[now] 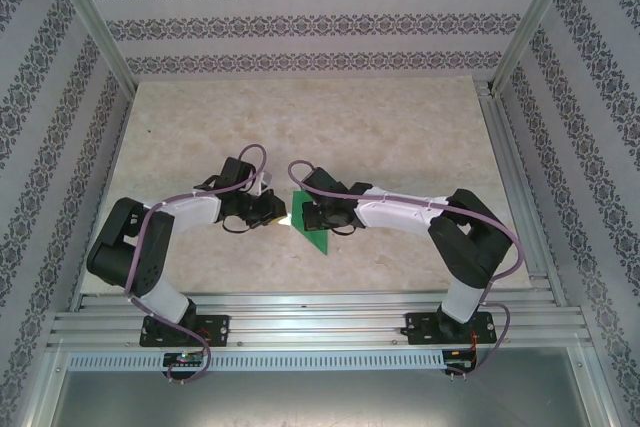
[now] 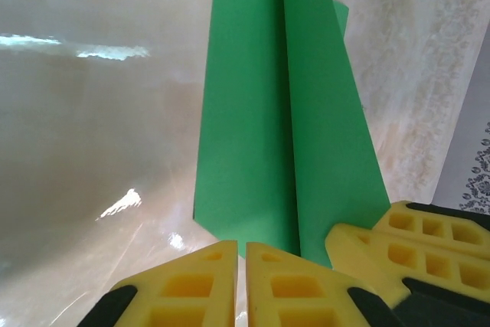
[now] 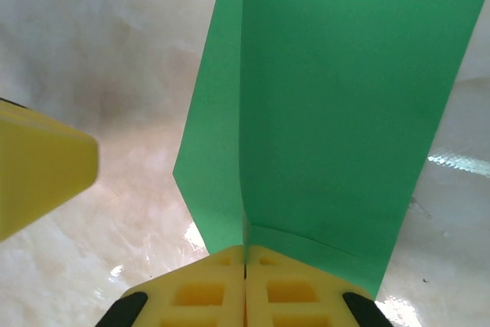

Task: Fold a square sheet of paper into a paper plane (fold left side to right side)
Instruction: Fourth fold the wing at the center of the table.

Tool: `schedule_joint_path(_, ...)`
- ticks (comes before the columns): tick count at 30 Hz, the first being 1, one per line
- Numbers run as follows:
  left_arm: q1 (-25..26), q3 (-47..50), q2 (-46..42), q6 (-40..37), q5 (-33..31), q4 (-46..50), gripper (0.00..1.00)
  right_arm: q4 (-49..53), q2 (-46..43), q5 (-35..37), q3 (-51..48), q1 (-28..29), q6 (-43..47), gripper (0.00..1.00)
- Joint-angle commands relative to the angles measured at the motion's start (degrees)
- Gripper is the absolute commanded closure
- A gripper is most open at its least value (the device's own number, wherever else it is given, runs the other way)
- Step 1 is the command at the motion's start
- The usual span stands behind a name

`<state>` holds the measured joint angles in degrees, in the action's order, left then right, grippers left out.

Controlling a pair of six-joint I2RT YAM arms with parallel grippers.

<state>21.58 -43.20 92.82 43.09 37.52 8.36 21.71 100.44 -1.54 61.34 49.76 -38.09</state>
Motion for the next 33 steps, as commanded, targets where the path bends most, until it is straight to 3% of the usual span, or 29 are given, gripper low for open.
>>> schedule_joint_path(1,2.27,-2.37,3.28,2.35,1.64,-6.3,0.89,-3.41,0.32,0.51,-1.26,-0.15,-1.33,0.92)
schedule_joint_path(15,6.96,-8.61,12.68,3.62,-1.71,-7.15,0.9,-6.16,-0.16,-3.03,-3.12,-2.15,-1.31,0.8)
schedule_joint_path(33,7.12,-7.86,13.87,1.75,-4.3,-4.85,0.91,-3.59,0.28,-4.61,1.41,-4.76,1.34,0.75)
